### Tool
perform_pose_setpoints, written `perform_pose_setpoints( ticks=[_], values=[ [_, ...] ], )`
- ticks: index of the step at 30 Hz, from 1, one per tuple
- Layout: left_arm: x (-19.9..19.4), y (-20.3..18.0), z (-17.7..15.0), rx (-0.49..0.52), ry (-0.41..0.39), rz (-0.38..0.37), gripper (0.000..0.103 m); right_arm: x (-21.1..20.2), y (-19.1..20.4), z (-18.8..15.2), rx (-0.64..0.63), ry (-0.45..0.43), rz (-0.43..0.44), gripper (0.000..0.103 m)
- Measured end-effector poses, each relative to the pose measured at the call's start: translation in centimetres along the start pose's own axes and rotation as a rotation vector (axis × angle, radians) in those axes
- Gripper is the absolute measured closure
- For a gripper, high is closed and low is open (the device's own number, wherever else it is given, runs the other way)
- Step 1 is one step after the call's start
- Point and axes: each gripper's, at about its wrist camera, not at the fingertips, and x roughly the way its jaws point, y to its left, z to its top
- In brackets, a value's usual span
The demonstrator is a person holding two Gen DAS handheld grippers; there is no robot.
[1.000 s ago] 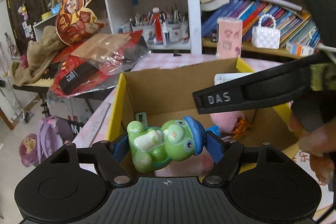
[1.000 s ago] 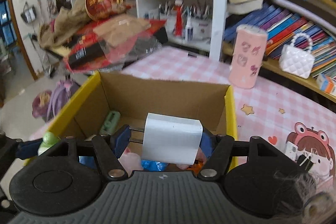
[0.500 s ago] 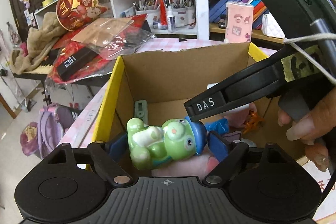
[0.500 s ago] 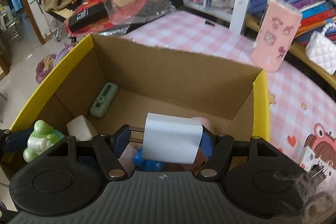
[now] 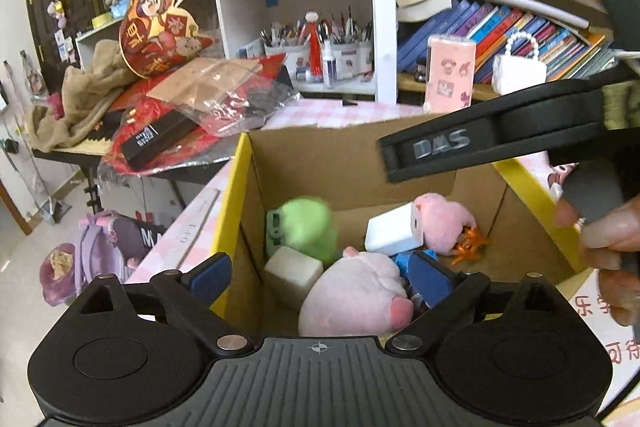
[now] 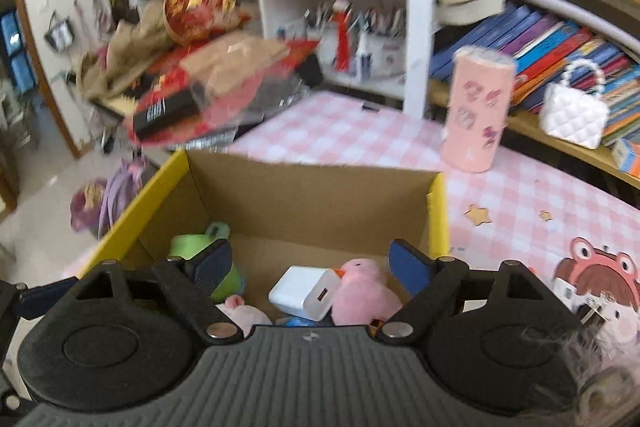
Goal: Organize objects
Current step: 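Lower the frog toy and charger into the box and open both grippers, then withdraw both grippers from the box back over the table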
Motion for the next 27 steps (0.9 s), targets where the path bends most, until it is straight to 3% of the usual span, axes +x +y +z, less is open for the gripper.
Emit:
perform_pose_setpoints(
  ticks=[8, 14, 27],
  values=[
    [-3.2, 1.5, -0.9, -0.061, -0.047, -0.001, 0.003, -6.1, -0.4, -2.2, 0.1, -0.078, -0.048, 0.018],
    [-5.4, 2.5, -2.4, -0.091, -0.058, -0.009, 0.003, -10.0, 0.1, -5.0, 0.102, -0.122, -0.117, 0.018],
    [-10.1, 3.7, -7.4, -0.094, -0.026, -0.023, 0.003, -14.3, 3.3, -13.0, 0.055, -0.041, -0.189, 0.019]
  ],
)
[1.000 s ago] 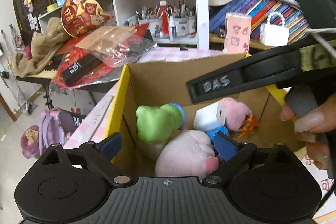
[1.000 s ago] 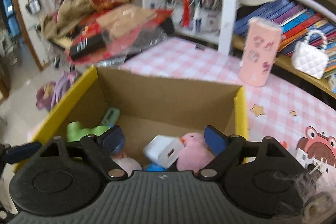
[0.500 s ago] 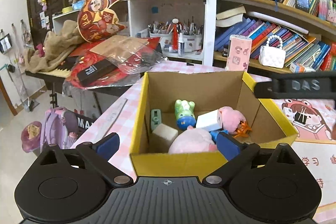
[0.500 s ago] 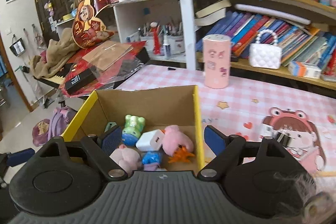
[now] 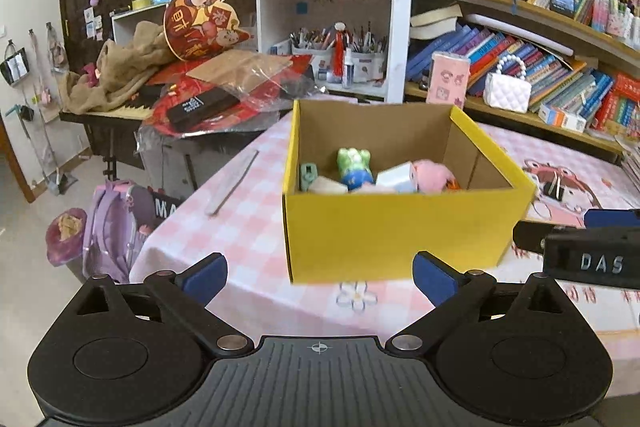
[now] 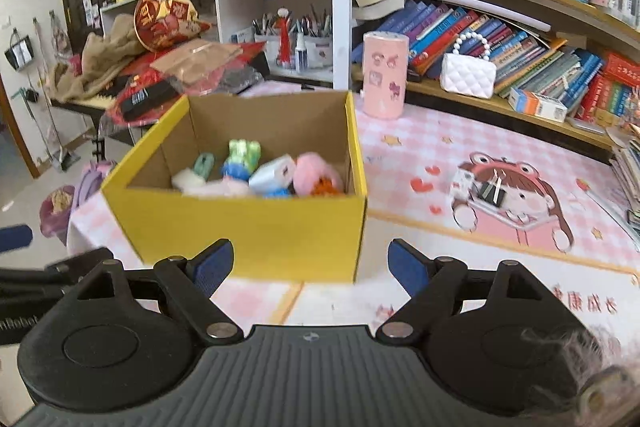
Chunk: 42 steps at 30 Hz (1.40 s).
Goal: Organize objects
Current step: 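Withdraw both grippers from the box back over the table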
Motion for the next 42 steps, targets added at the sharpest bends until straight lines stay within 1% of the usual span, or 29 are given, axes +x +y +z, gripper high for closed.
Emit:
perform_pose_setpoints(
  ticks=[5, 15, 20, 23, 26, 30, 35, 42],
  values=[
    [-1.5, -0.1, -1.6, 0.013, 0.018, -0.014, 0.003, -1.7, 0.6, -2.5, -0.025, 0.006, -0.041, 0.019],
    [-4.0, -0.8, -3.9, 0.045, 0.026, -0.059, 0.002, -4.6, 0.3, -5.5, 0.021, 0.023, -0.083, 0.02],
    [-4.5, -1.6, -4.9, 0.061, 0.053, -0.092, 0.002, -5.8, -0.3, -7.0, 0.051, 0.04, -0.098, 0.02],
    [-4.5, -2.4, -5.4, 0.075, 0.073, -0.117, 0.002, -6.4, -0.7, -7.8, 0.064, 0.055, -0.122, 0.02],
    [-4.3, -3.4, -5.7, 0.089, 0.092, -0.149, 0.002, -6.9, -1.5, -8.7, 0.086, 0.075, -0.149, 0.02],
    [-4.2, -4.9, -5.7, 0.122, 0.095, -0.187, 0.002, -7.5, -3.0, -9.6, 0.132, 0.096, -0.192, 0.02],
    [-3.9, -7.6, -5.5, 0.186, 0.1, -0.254, 0.002, -8.6, -5.1, -10.4, 0.189, 0.096, -0.253, 0.02],
    [-3.4, -12.0, -4.9, 0.278, 0.103, -0.351, 0.002, -10.2, -9.3, -11.5, 0.3, 0.097, -0.359, 0.02]
  ],
)
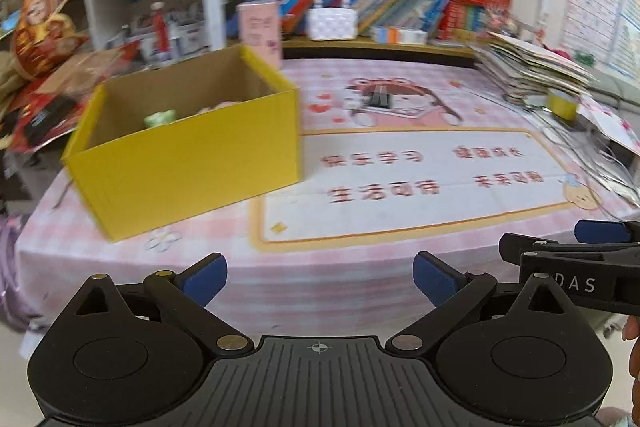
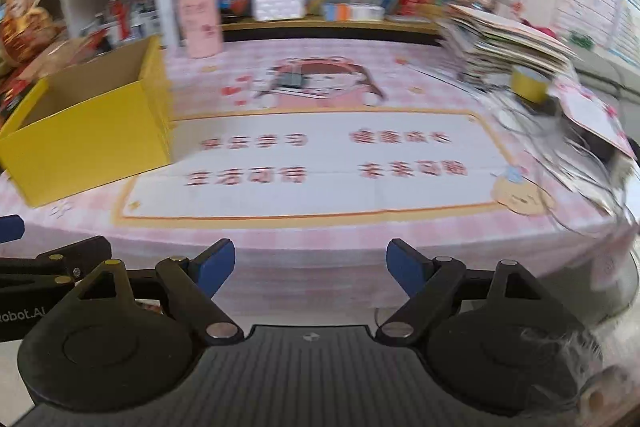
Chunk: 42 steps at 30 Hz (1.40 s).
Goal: Organize objects
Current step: 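Withdraw both grippers from the box back over the table, then move both grippers toward the white card and black binder clip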
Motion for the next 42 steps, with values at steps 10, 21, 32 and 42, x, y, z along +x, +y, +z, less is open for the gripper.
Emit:
perform_pose_setpoints(
  ticks=[10, 21, 32, 42],
  values=[
    [2.9, -4.5, 2.8, 0.102, 0.004, -0.099, 0.002, 0.4, -4.8, 1.0, 0.09, -0.01, -0.097, 0.02],
    [5.0, -6.0, 4.0, 0.118, 0.025, -0.129, 0.002, 1.9, -6.3, 2.0, 0.097, 0.009, -0.12, 0.02],
    [5.9, -6.4, 4.3, 0.126, 0.037, -0.151, 0.002, 2.3, -6.6, 2.2, 0.101, 0.017, -0.135, 0.02],
    [6.2, -5.8, 4.0, 0.077, 0.029, -0.131, 0.002, 3.5, -6.1, 2.5, 0.055, 0.036, -0.1, 0.029]
  ],
)
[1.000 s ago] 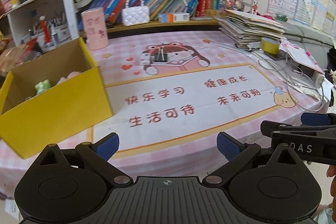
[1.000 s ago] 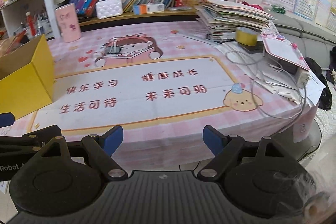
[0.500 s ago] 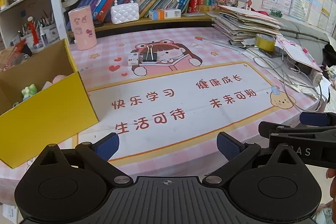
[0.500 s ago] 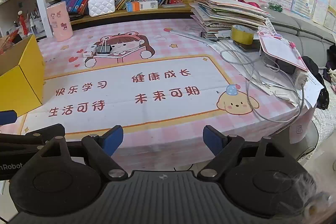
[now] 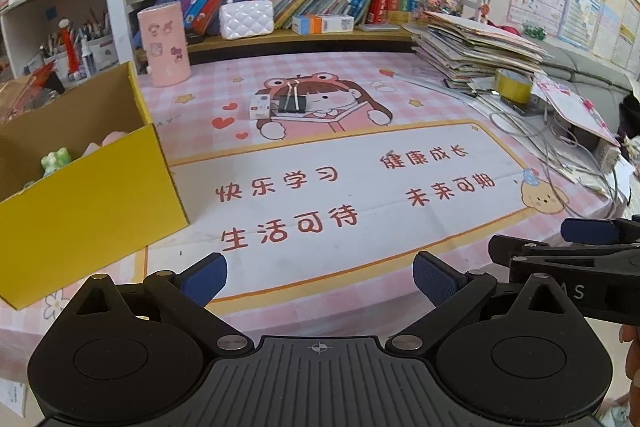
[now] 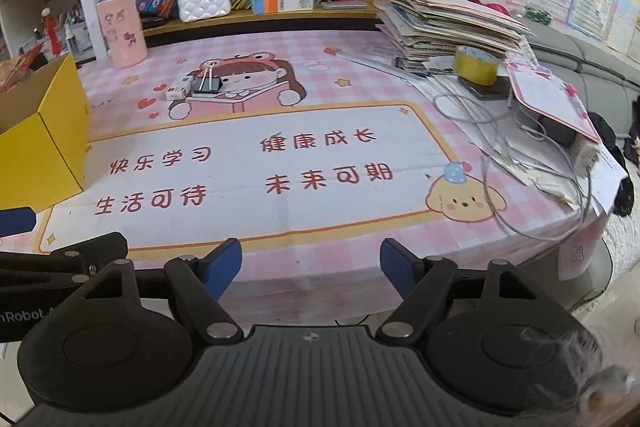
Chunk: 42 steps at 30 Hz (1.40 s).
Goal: Organize objects
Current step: 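Move both grippers toward the white card and black binder clip, then grasp the white card with the left gripper while the right grasps the black binder clip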
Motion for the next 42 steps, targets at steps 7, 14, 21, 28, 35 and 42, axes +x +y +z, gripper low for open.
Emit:
perform_pose_setpoints(
  ticks=[7, 14, 21, 28, 35, 42],
  values=[
    [0.9, 1.4, 0.2, -0.09, -0.012, 0.023, 0.003, 1.6, 1.9, 1.6, -0.105, 0.012, 0.035, 0.038],
    [3.3, 0.9, 2.2, -0.091, -0.002, 0.033, 0.004, 4.0, 1.1, 3.8, -0.105, 0.019, 0.068, 0.046],
    [6.3, -0.2, 6.5, -0.058, -0.032, 0.054, 0.009, 7.3, -0.6, 7.9, -0.056, 0.003, 0.12, 0.053],
    [10.2, -0.4, 10.6, -0.109, -0.021, 0.107, 0.027, 11.4, -1.5, 11.9, -0.057, -0.012, 0.165, 0.053],
    [15.3, 1.2, 14.6, -0.199, 0.003, 0.191, 0.046, 17.5, -0.6, 15.6, -0.08, -0.021, 0.24, 0.065],
    [20.5, 4.9, 16.5, -0.288, 0.061, 0.246, 0.056, 23.5, 2.5, 18.6, -0.13, -0.021, 0.367, 0.066]
  ],
)
